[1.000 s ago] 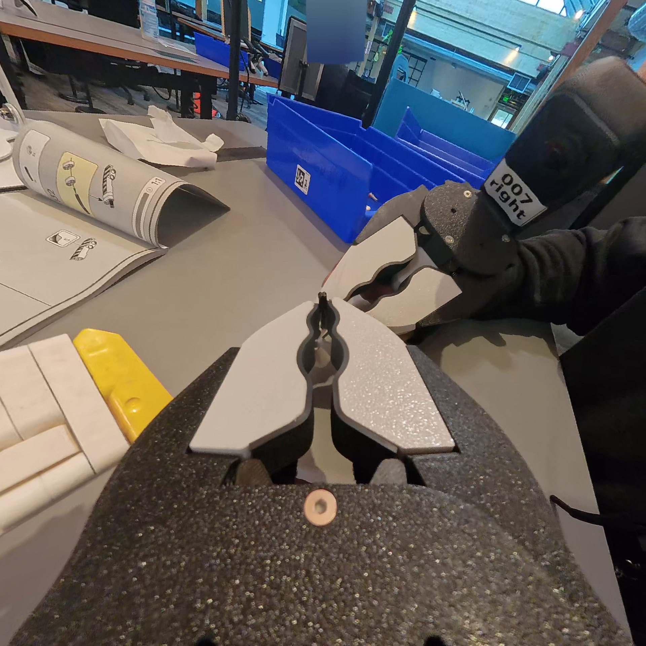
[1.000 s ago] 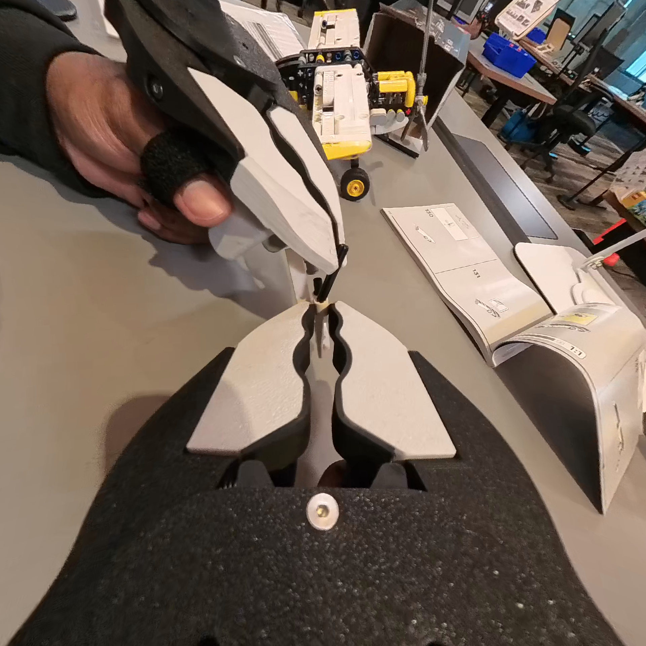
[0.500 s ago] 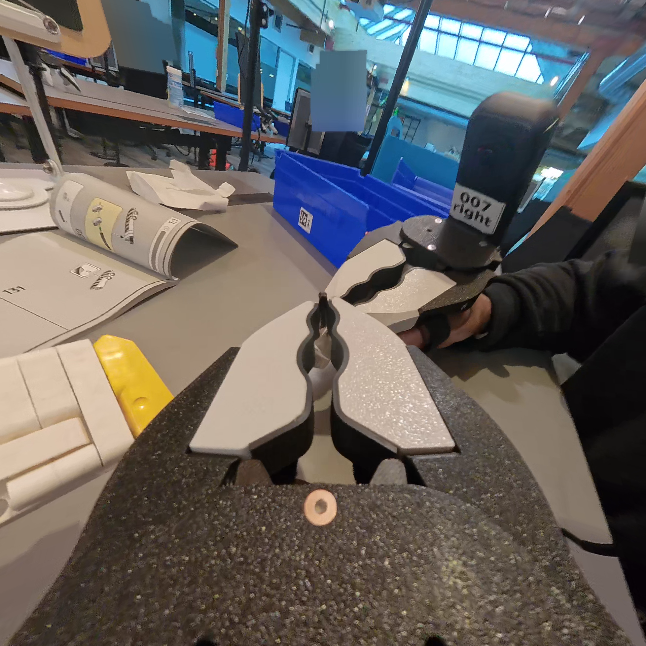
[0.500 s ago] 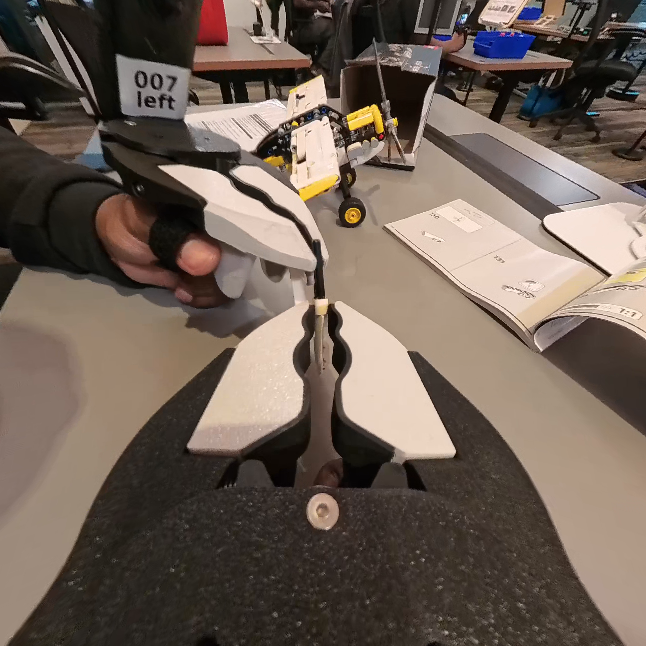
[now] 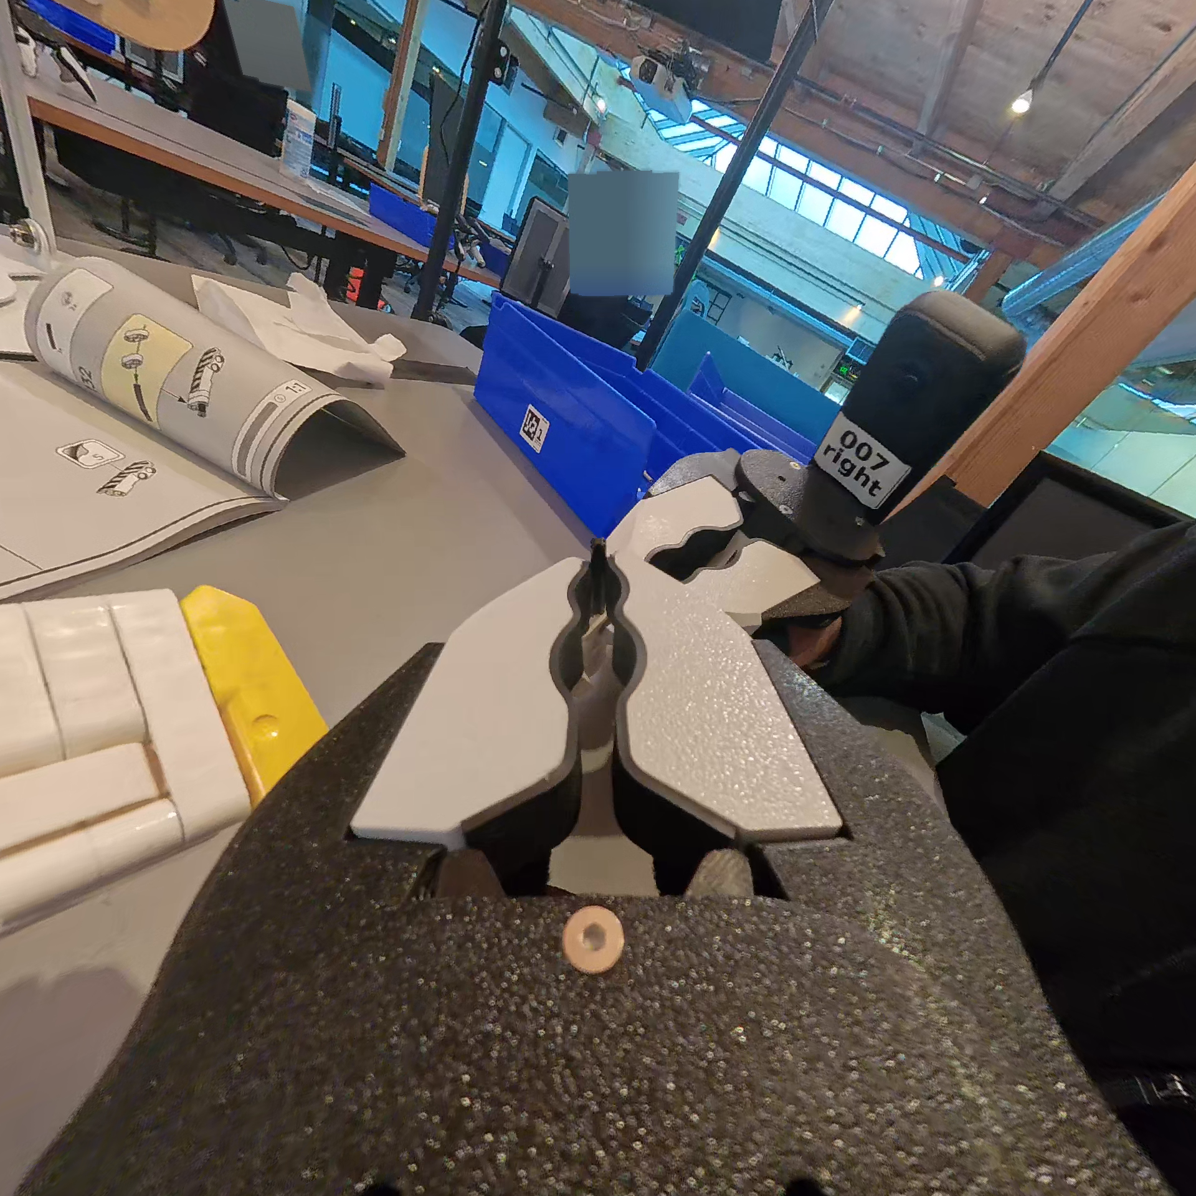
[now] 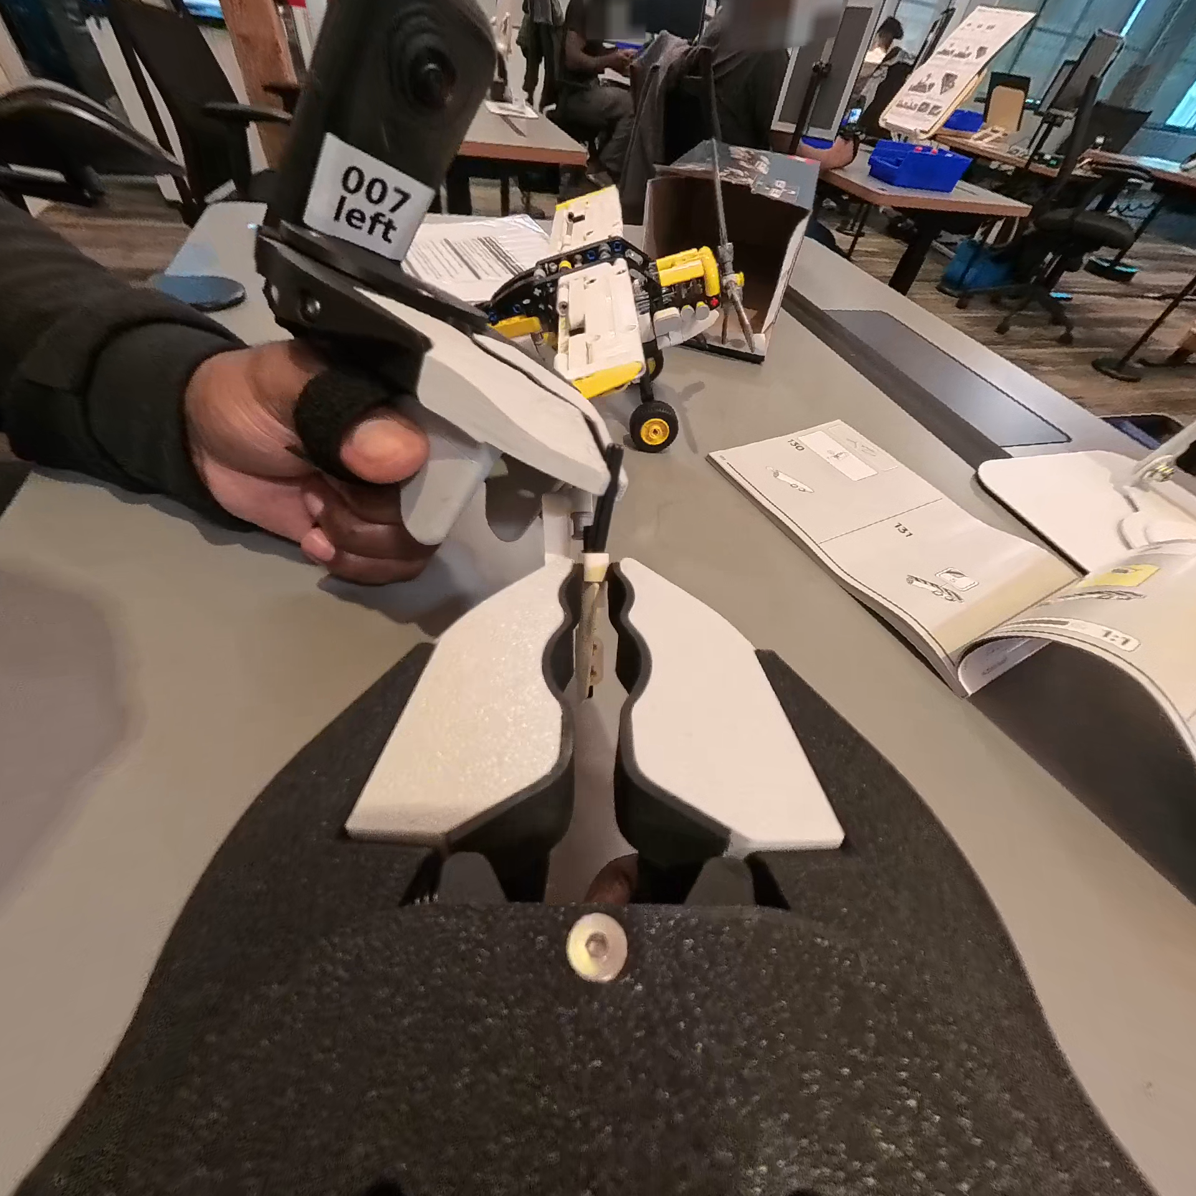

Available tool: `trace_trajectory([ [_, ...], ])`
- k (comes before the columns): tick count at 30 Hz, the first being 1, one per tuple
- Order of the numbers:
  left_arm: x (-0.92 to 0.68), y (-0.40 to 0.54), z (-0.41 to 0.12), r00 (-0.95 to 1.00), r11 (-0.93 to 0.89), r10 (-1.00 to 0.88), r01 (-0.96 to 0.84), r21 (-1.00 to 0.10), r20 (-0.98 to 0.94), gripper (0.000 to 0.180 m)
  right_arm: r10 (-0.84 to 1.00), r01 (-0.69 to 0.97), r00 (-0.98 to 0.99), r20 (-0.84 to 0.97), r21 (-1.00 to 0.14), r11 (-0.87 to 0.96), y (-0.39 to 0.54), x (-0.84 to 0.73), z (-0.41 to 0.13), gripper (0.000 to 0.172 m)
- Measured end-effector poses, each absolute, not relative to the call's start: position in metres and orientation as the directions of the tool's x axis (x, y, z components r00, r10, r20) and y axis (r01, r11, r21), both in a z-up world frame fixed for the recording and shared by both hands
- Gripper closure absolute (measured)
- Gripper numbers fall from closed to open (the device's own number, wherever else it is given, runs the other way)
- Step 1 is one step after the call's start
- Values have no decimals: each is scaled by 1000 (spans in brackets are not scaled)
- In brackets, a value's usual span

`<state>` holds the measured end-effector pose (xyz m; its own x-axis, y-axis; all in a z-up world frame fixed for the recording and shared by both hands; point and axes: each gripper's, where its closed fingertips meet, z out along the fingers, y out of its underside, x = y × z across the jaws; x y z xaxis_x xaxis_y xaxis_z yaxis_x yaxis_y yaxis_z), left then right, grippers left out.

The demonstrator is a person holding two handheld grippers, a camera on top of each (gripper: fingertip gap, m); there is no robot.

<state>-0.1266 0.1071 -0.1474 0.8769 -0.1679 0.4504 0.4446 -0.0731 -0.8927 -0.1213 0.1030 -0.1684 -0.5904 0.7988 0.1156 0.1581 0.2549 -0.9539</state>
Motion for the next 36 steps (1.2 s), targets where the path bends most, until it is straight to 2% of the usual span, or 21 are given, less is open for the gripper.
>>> trace_trajectory([
  [15,-123,108,-152,896,-106,-161,401,-910,414,177,790,166,-591,165,-933,320,102,-121,-173,165],
  [21,-123,106,-145,903,-57,-173,388,-920,392,177,817,148,-564,120,-959,243,104,-121,-163,165],
  [36,-116,103,-133,797,-39,-316,532,-846,515,177,793,58,-599,109,-982,179,101,-113,-147,165],
])
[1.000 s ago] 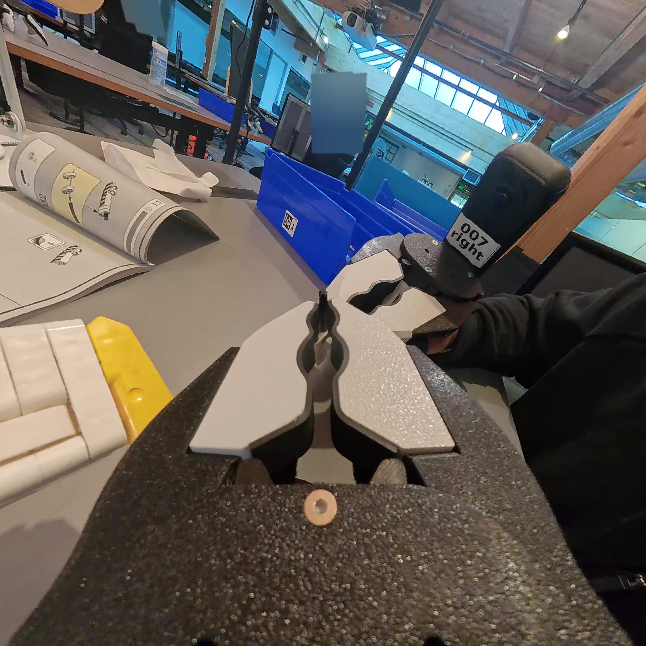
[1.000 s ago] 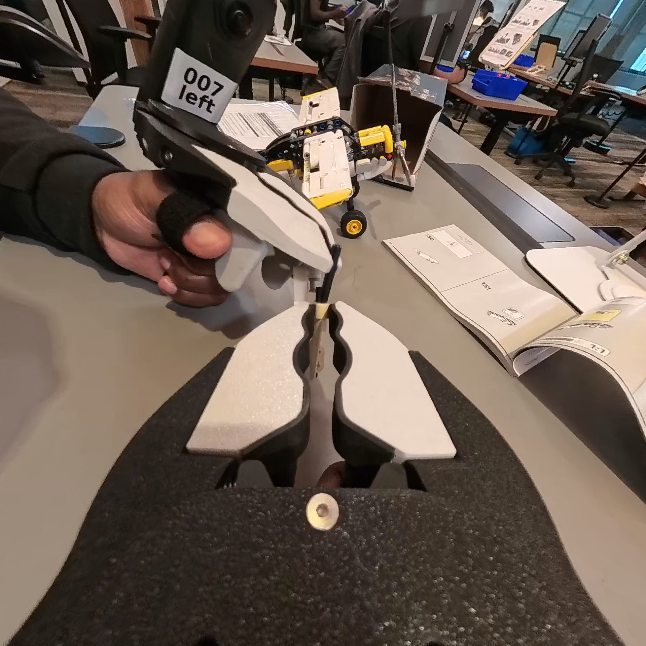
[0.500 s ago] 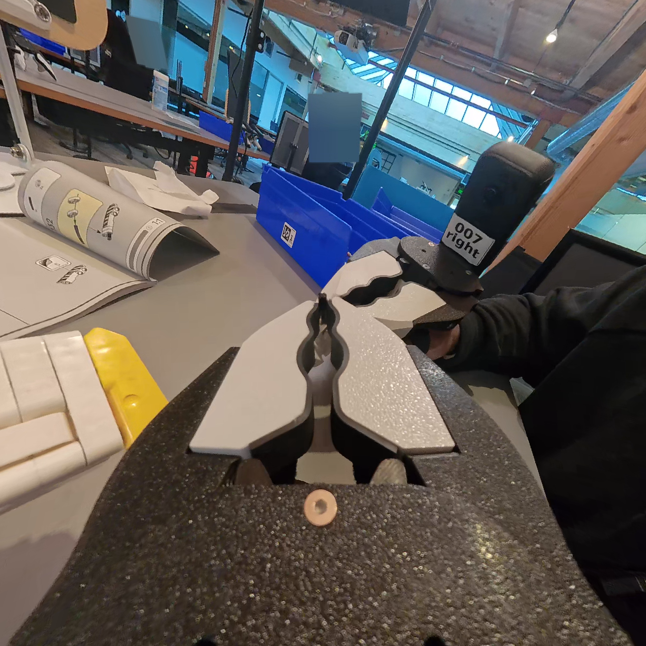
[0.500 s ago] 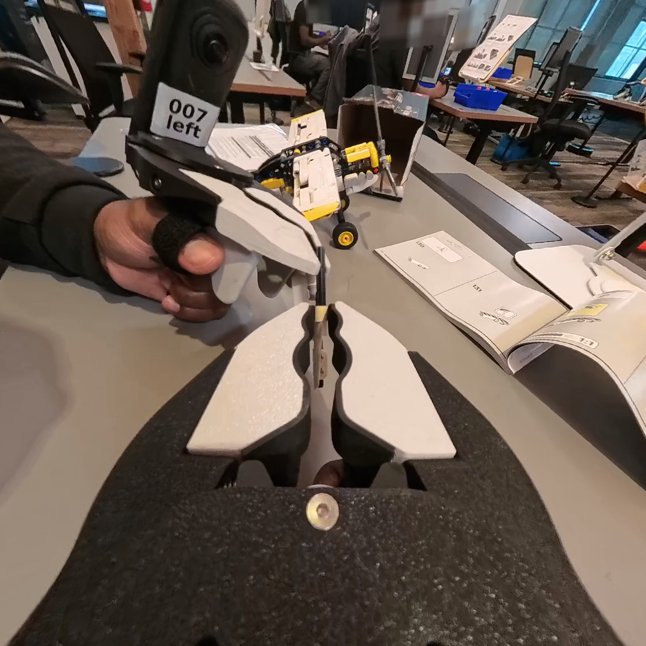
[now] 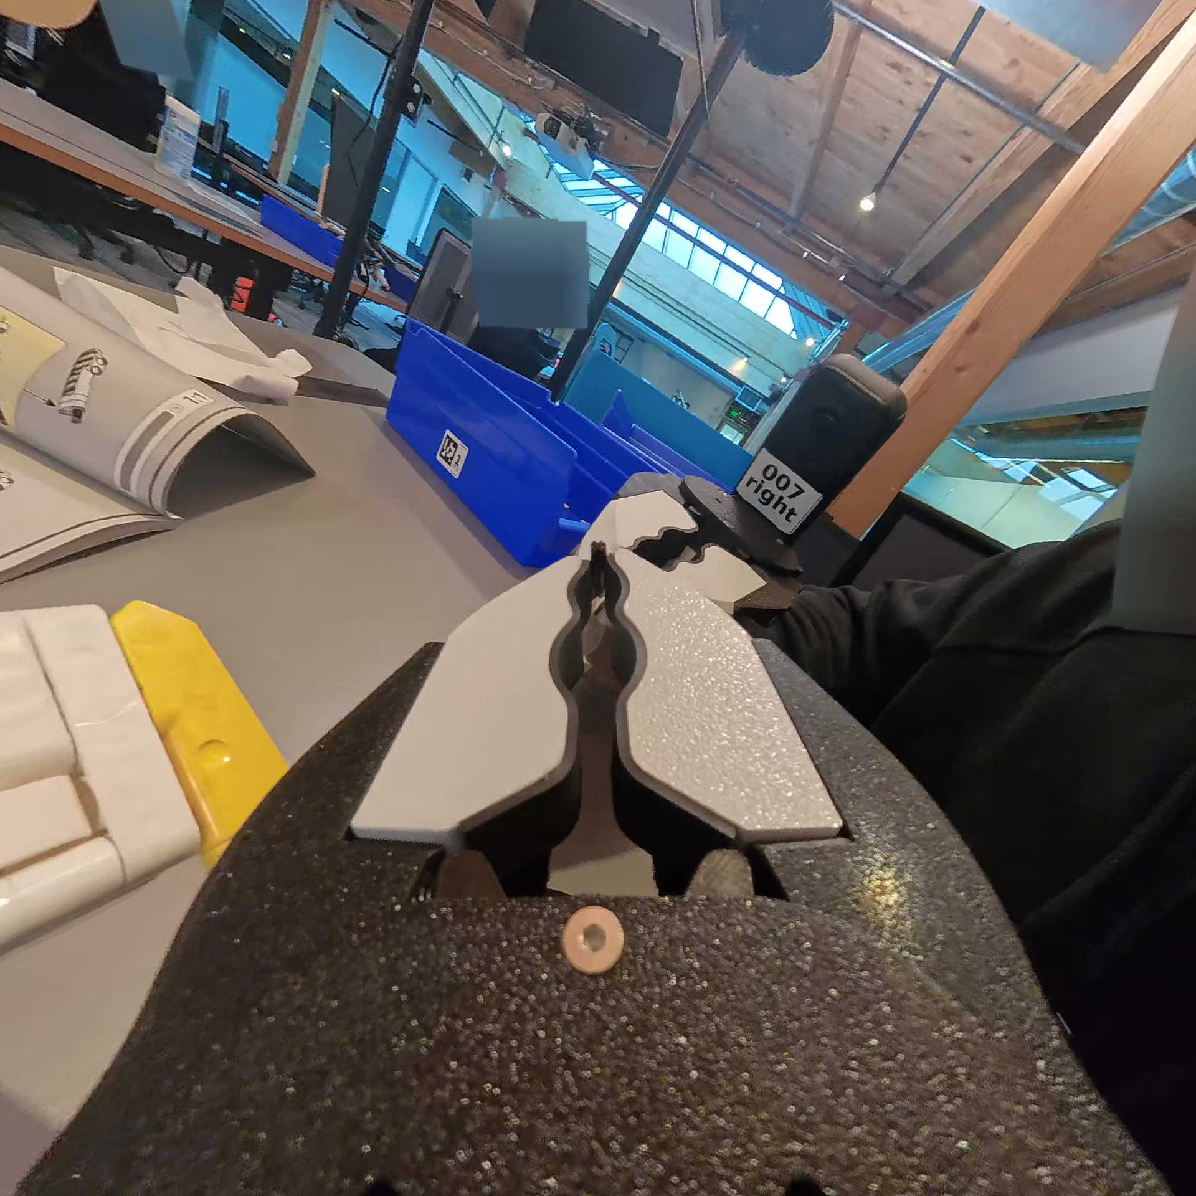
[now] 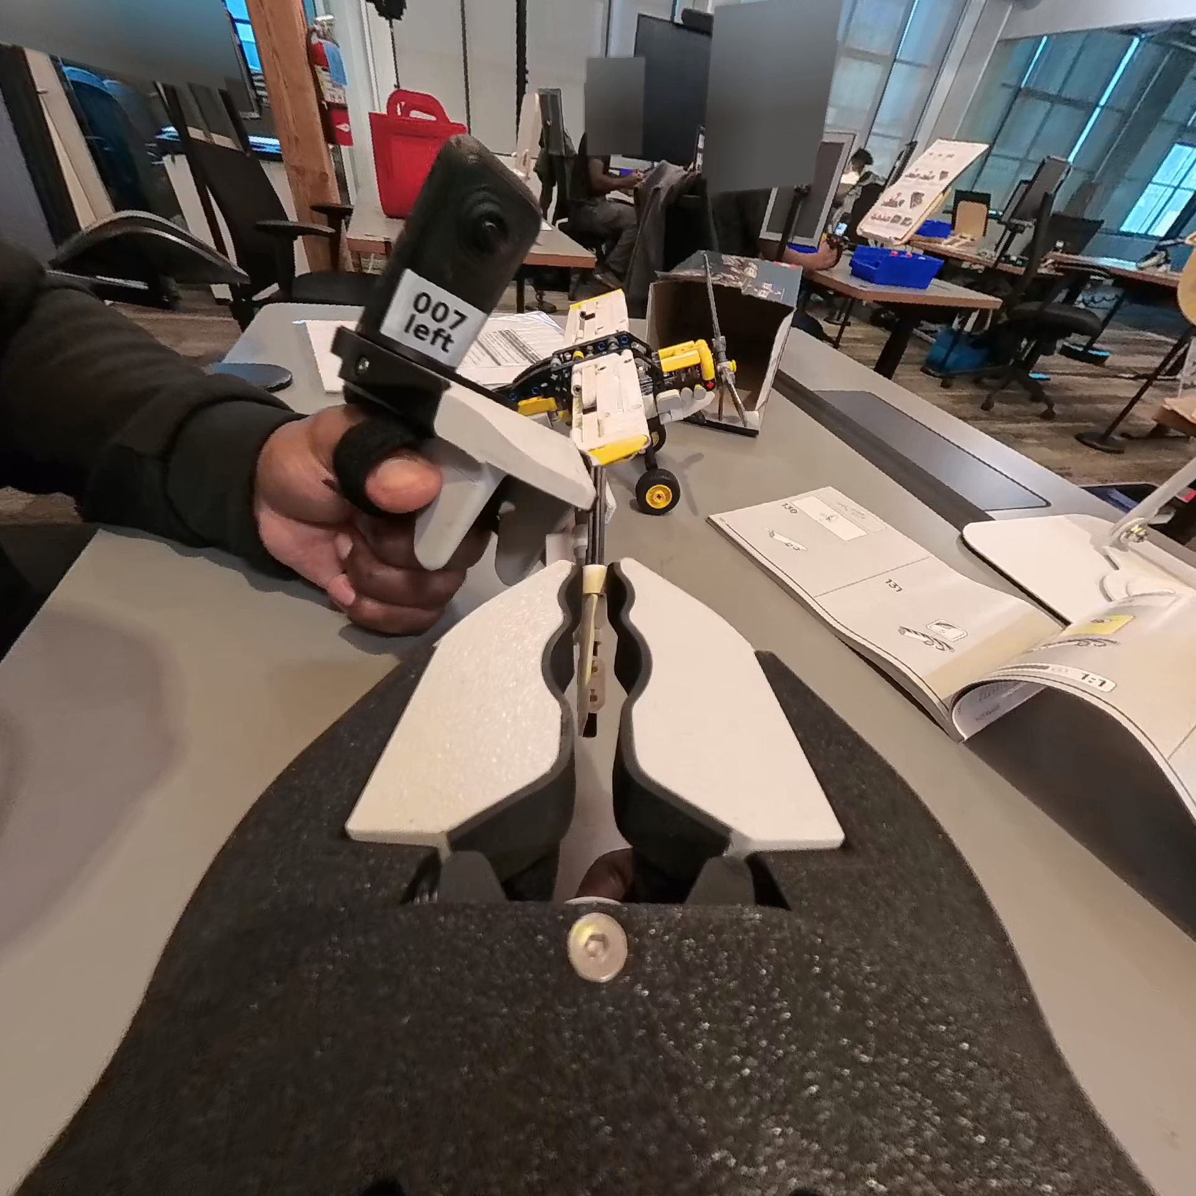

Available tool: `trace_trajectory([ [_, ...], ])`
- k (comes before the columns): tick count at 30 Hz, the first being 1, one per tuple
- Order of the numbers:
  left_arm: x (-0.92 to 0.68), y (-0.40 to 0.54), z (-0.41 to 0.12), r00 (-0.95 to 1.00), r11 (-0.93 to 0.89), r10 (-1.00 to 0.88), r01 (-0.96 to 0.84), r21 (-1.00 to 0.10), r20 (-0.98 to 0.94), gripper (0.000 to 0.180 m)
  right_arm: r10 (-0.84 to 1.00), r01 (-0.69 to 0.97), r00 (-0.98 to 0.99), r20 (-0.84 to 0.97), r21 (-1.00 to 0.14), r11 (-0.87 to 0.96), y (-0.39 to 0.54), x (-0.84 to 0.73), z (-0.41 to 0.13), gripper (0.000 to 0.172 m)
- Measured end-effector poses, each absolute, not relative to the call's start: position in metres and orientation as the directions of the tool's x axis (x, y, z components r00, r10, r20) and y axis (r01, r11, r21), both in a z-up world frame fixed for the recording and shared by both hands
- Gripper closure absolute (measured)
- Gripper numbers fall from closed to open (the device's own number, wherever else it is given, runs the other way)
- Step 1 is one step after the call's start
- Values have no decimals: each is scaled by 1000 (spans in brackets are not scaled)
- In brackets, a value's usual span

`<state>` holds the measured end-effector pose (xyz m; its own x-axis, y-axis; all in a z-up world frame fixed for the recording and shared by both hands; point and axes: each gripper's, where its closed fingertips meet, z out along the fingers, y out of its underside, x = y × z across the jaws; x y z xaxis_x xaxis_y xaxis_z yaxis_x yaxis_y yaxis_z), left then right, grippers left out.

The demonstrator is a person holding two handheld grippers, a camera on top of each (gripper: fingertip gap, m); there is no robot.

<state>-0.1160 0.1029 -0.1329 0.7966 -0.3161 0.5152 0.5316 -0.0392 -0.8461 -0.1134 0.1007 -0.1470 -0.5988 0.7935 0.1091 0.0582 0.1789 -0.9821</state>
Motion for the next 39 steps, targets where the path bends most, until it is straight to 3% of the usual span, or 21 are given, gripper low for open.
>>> trace_trajectory([
  [8,-115,104,-129,709,-51,-359,635,-771,607,177,795,7,-589,146,-983,185,101,-111,-140,165],
  [39,-109,108,-133,664,-117,-376,658,-744,646,177,767,-89,-584,266,-960,265,101,-106,-137,165],
])
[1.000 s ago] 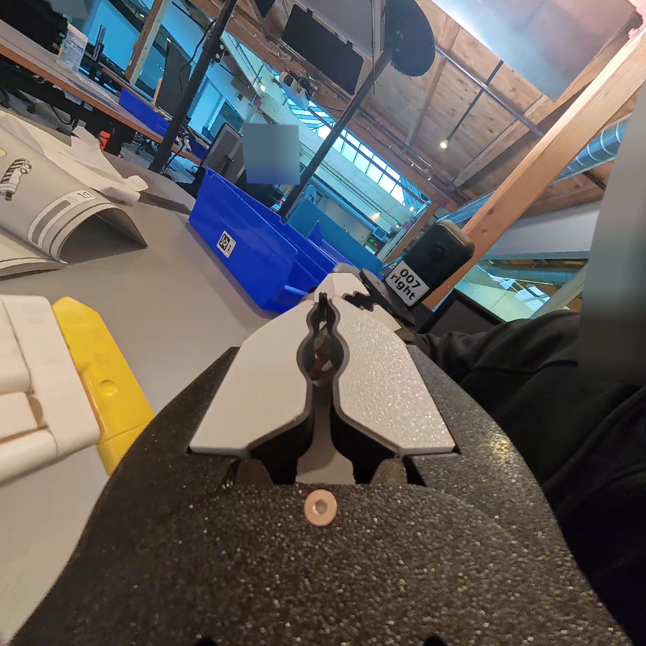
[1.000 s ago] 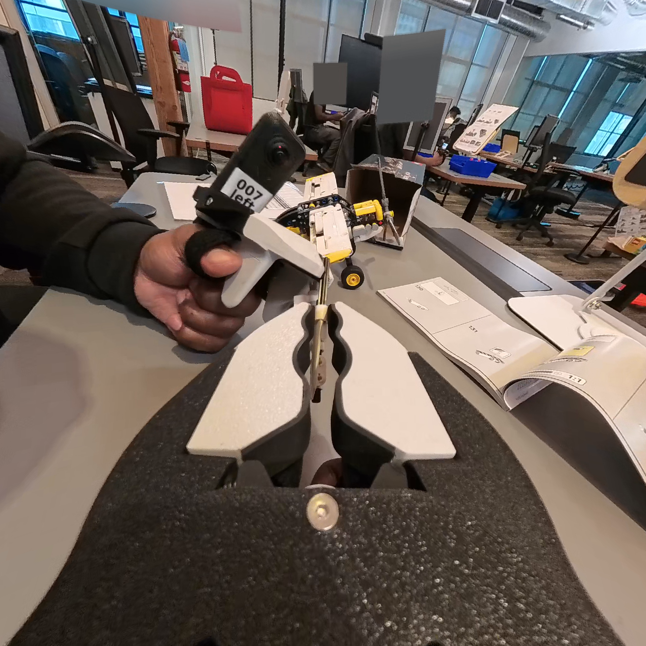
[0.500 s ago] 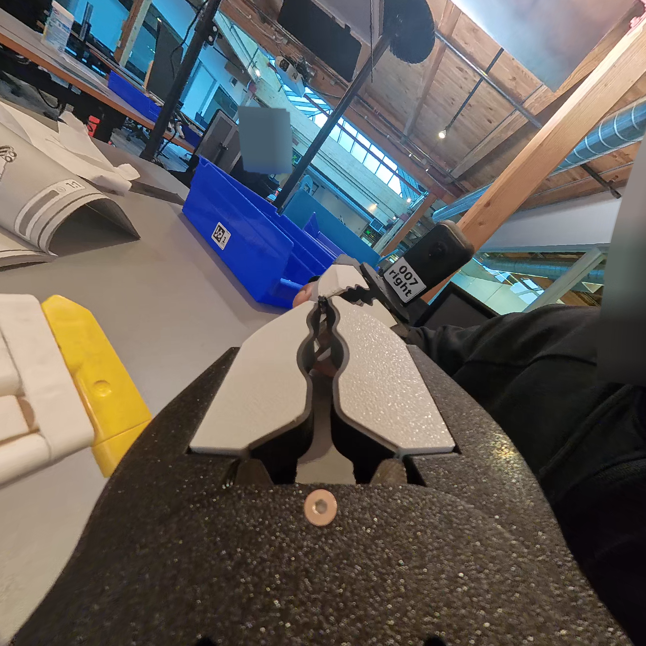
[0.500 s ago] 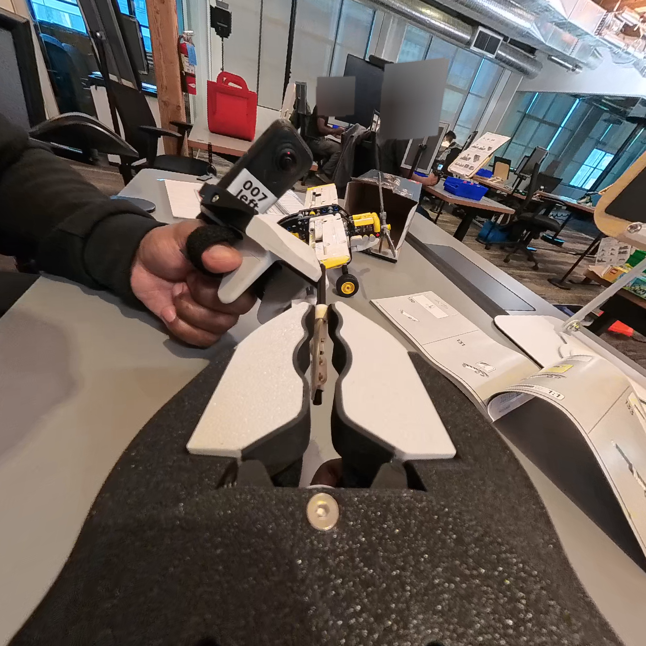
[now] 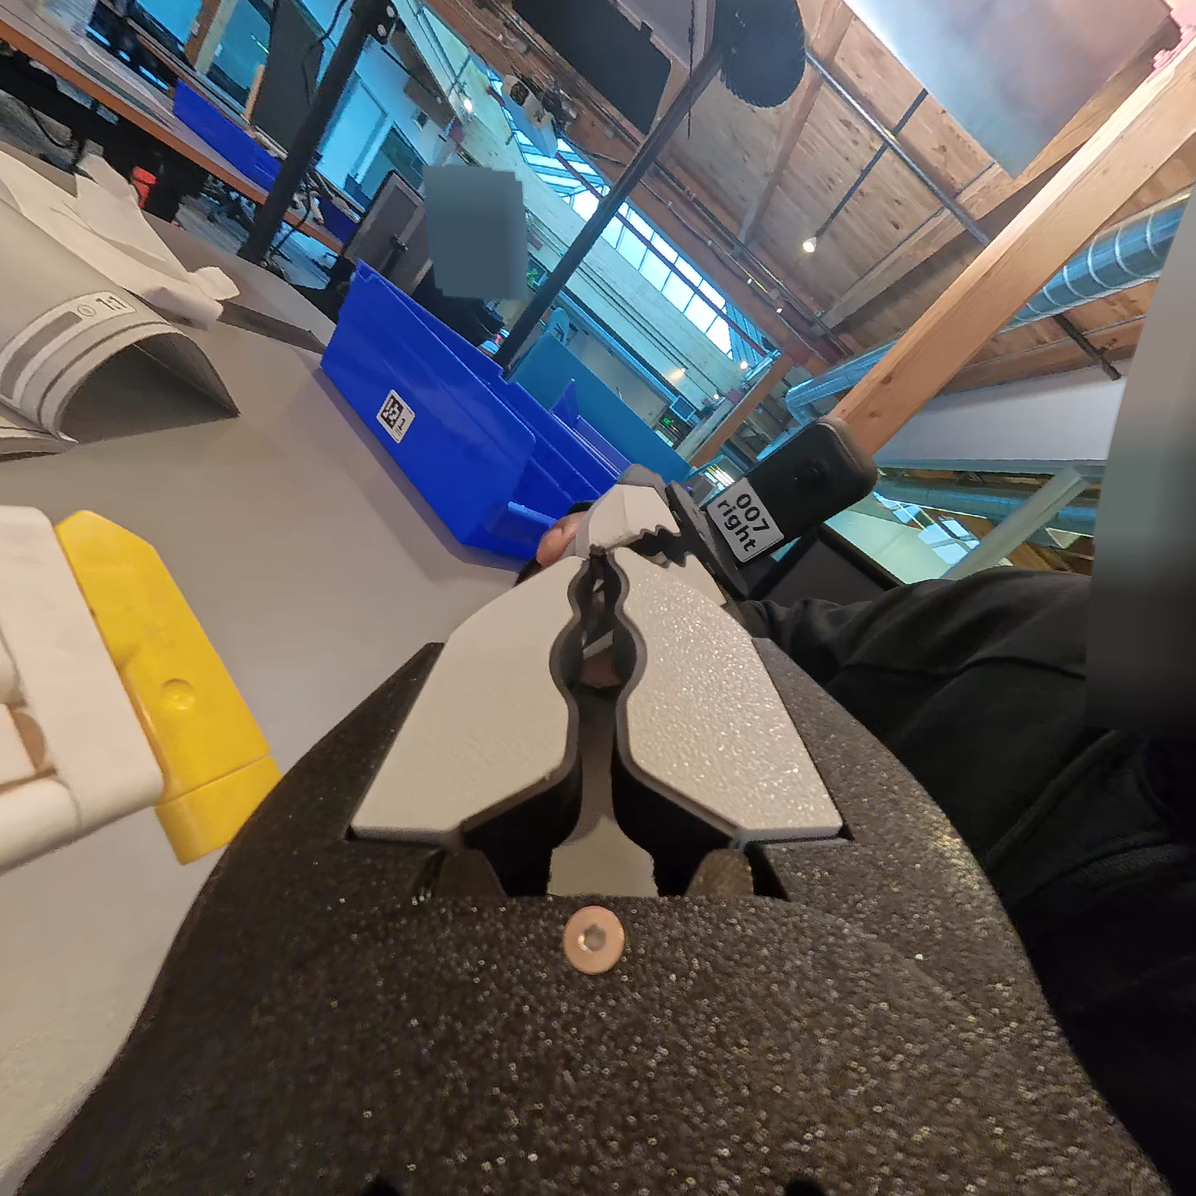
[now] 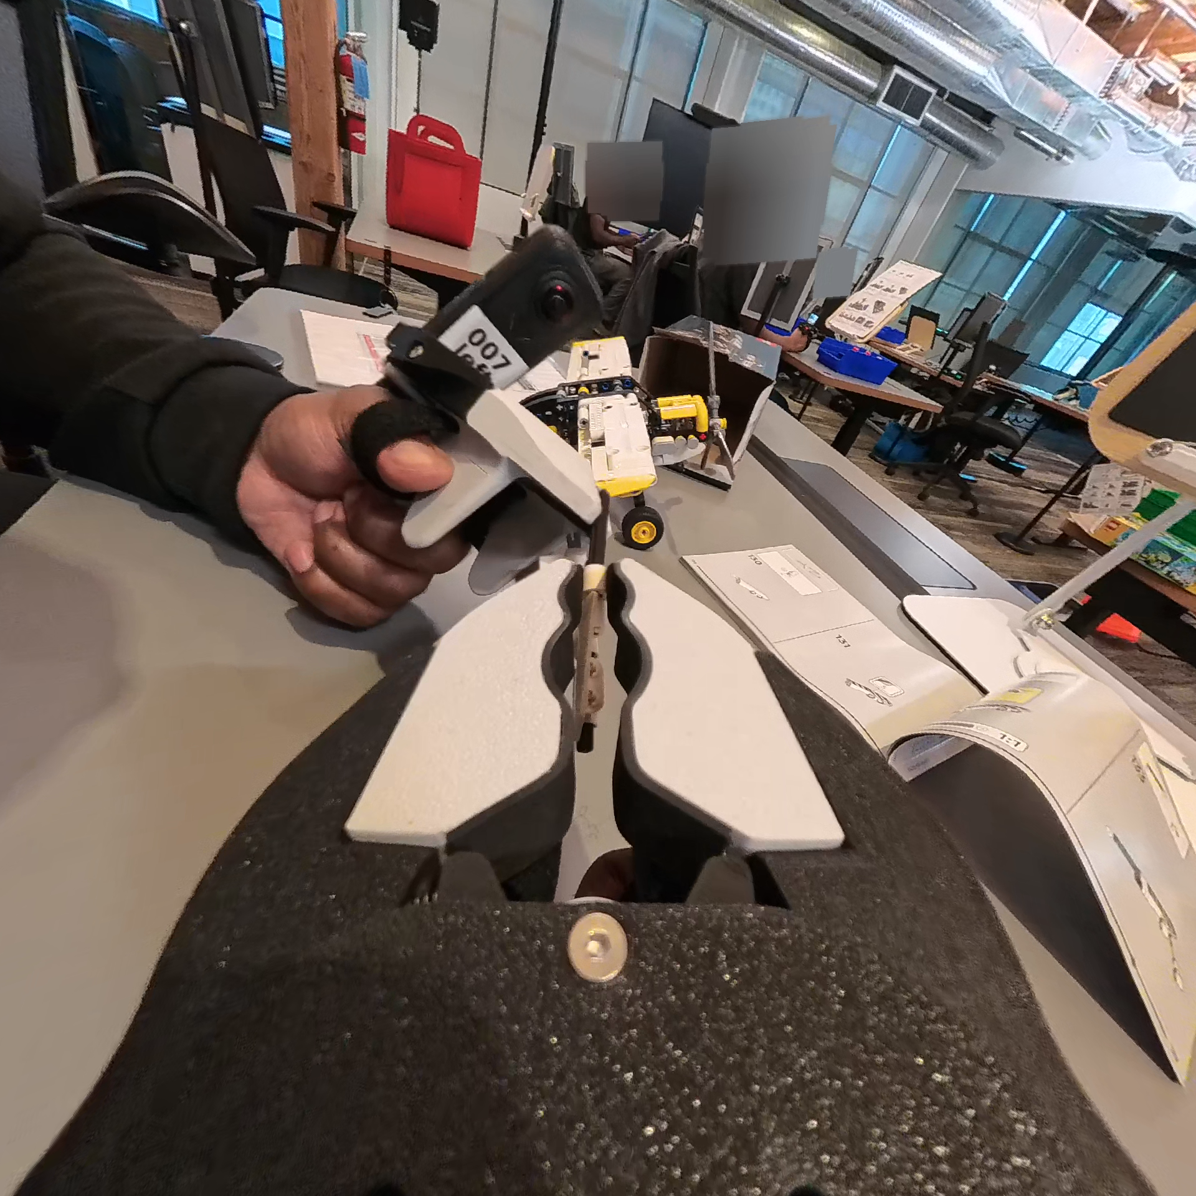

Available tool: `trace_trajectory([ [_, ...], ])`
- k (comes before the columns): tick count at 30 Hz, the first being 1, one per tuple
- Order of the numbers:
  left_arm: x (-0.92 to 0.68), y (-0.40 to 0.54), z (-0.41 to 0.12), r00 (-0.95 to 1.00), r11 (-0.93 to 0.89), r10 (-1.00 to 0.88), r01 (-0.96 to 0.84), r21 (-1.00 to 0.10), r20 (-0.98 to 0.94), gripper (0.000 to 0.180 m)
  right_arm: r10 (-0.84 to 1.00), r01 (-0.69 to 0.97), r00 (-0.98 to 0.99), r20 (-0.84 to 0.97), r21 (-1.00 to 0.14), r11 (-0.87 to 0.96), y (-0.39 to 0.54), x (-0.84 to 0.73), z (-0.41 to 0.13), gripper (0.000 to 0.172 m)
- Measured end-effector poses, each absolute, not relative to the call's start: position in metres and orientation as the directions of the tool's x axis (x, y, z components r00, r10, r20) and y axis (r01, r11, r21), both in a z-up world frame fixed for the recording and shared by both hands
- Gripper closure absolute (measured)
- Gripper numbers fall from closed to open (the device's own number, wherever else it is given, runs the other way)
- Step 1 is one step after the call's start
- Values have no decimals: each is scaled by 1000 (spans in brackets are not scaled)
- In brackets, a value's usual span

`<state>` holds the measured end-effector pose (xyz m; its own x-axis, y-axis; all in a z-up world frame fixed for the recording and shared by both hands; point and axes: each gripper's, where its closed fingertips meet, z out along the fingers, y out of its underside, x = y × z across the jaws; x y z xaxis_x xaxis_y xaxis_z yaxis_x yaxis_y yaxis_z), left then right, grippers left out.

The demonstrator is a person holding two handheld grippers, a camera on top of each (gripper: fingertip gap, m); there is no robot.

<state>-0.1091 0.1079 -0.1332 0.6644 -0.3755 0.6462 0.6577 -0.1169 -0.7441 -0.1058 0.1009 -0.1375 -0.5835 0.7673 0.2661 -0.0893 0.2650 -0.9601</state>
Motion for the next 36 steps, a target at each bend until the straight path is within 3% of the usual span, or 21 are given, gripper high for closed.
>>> trace_trajectory([
  [7,-110,110,-134,689,-85,-349,652,-754,635,177,796,-64,-567,213,-974,215,105,-110,-135,165],
  [11,-51,116,-150,672,-300,-441,514,-804,595,180,768,-101,-601,221,-974,201,94,-108,-127,165],
  [20,-95,112,-152,812,-202,-290,466,-861,507,180,772,-55,-569,282,-950,307,108,-110,-147,165],
  [23,-99,110,-153,873,-197,-268,365,-910,408,180,751,-25,-607,258,-951,307,109,-112,-153,165],
  [28,-115,107,-146,963,-127,-174,186,-974,207,171,694,44,-712,109,-979,199,109,-107,-159,165],
  [36,-118,107,-162,969,-207,-183,127,-970,166,165,665,72,-746,32,-989,129,112,-105,-157,165],
])
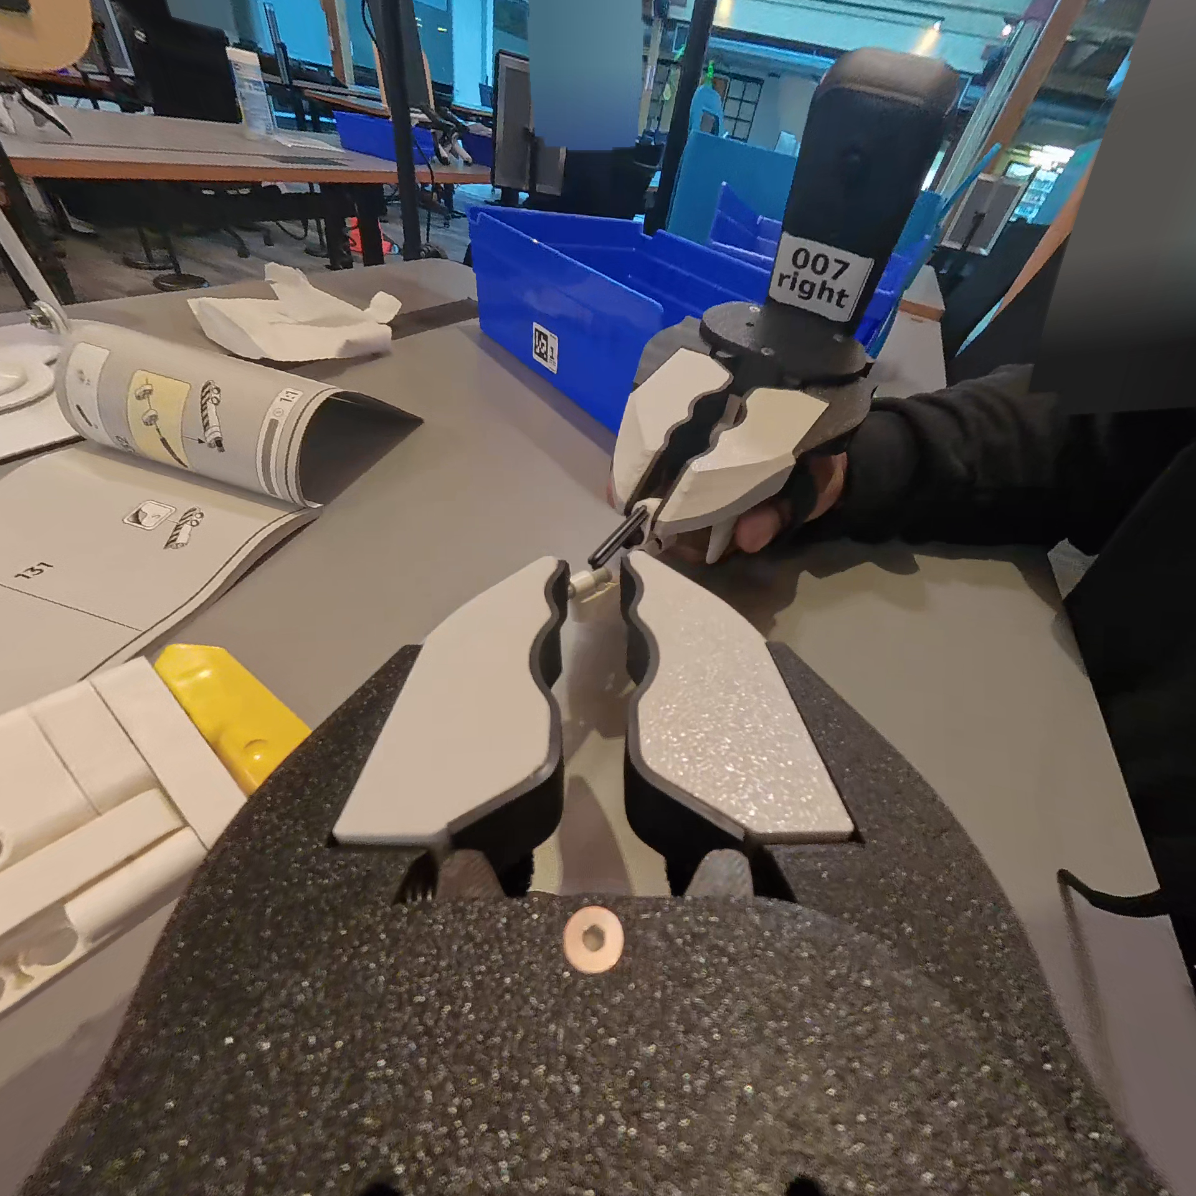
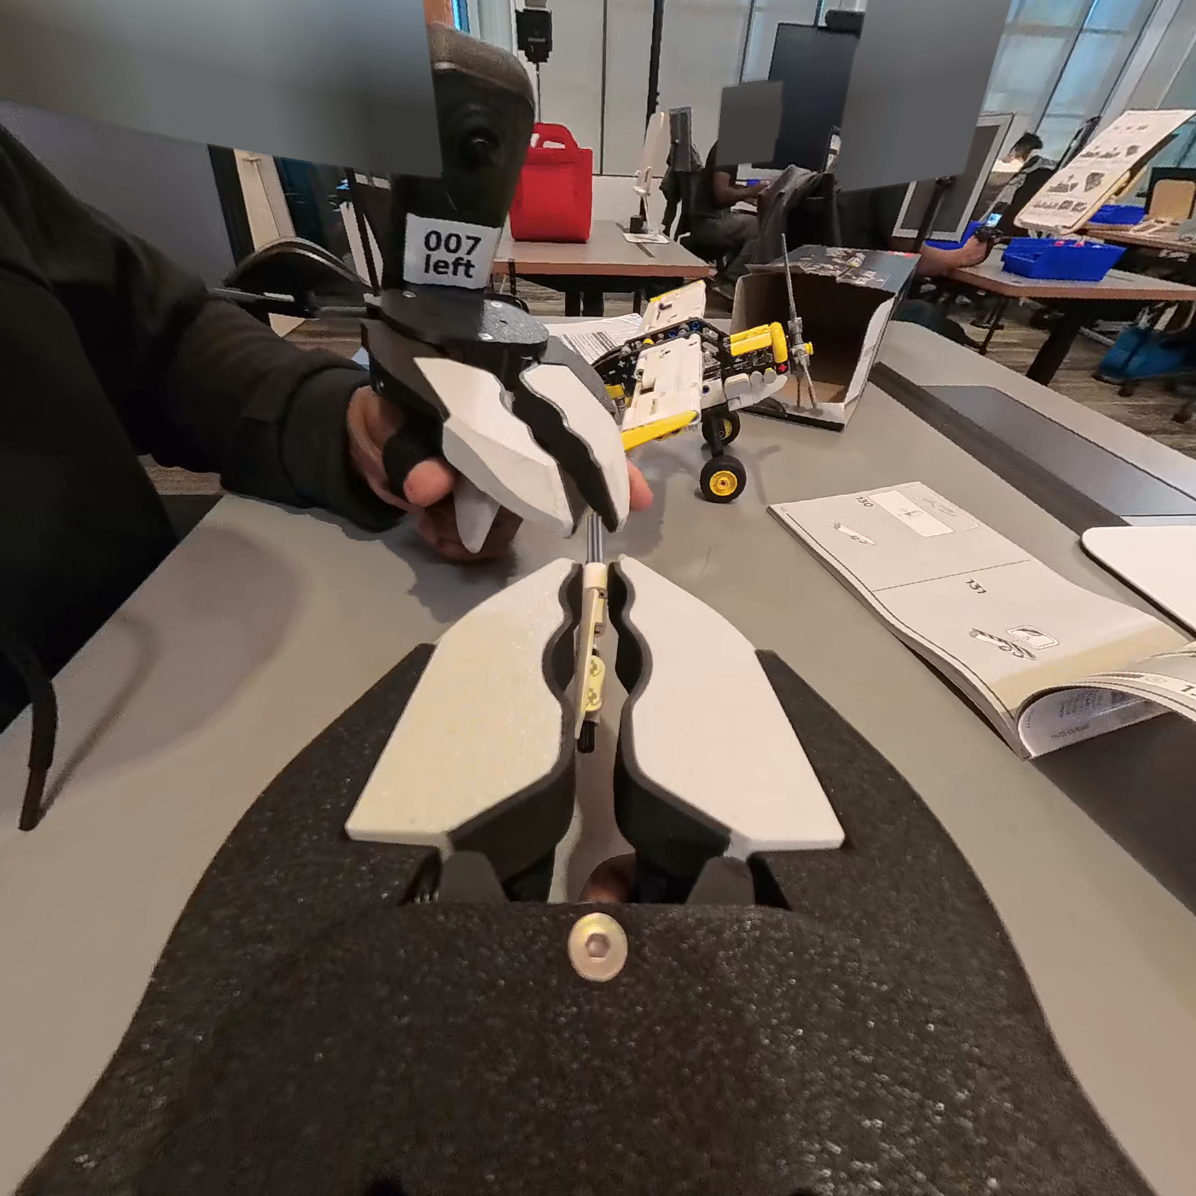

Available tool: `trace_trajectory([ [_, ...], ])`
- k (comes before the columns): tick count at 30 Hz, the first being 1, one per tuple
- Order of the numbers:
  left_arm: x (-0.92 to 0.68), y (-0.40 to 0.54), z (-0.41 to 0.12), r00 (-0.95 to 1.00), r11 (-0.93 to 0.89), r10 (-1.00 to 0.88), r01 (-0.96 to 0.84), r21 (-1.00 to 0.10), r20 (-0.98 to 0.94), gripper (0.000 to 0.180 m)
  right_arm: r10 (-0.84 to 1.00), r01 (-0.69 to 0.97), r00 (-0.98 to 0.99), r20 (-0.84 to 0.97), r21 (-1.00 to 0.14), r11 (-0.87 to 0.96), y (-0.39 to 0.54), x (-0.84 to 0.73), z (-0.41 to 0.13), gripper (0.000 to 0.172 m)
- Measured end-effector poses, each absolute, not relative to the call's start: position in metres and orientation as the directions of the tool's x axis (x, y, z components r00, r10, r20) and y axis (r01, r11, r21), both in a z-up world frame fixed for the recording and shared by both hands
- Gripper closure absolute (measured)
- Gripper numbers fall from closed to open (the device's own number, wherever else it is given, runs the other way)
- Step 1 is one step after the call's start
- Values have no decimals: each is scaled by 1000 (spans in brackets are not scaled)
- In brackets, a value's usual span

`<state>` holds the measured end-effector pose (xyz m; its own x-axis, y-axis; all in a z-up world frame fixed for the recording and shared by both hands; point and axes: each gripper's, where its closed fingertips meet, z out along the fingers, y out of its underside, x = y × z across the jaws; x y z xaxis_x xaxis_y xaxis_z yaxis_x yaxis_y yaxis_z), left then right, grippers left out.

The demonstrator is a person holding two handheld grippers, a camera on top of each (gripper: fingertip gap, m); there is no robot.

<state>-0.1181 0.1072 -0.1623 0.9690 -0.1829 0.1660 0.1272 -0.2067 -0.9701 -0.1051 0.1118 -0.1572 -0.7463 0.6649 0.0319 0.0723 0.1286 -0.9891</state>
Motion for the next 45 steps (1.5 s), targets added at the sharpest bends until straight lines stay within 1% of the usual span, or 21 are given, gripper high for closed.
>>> trace_trajectory([
  [4,-116,106,-162,970,-204,-199,101,-974,143,165,633,63,-774,19,-992,107,107,-100,-155,165],
  [10,-107,101,-155,939,-178,-289,139,-974,187,168,616,68,-788,-13,-995,66,107,-98,-151,165],
  [15,-113,101,-162,957,-202,-254,93,-975,144,167,628,79,-779,2,-992,100,108,-99,-155,165],
  [19,-118,99,-161,970,-206,-223,50,-977,97,167,631,172,-776,-1,-962,210,110,-102,-177,165],
  [23,-121,100,-165,977,-207,-195,41,-977,82,168,633,298,-774,-25,-896,328,110,-104,-202,164],
  [27,-121,101,-171,983,-232,-180,-8,-973,35,168,626,354,-780,8,-819,452,107,-104,-223,164],
  [32,-119,102,-174,986,-236,-167,-27,-972,14,168,651,377,-757,56,-776,506,111,-106,-232,161],
  [34,-120,102,-174,987,-240,-162,-33,-970,7,168,649,367,-757,72,-776,514,112,-103,-231,159],
  [38,-121,100,-170,988,-231,-152,-39,-972,-4,168,687,378,-722,86,-782,495,117,-100,-225,149],
  [45,-122,93,-169,988,-248,-150,-62,-967,-25,168,752,424,-654,83,-783,455,118,-84,-224,145],
])
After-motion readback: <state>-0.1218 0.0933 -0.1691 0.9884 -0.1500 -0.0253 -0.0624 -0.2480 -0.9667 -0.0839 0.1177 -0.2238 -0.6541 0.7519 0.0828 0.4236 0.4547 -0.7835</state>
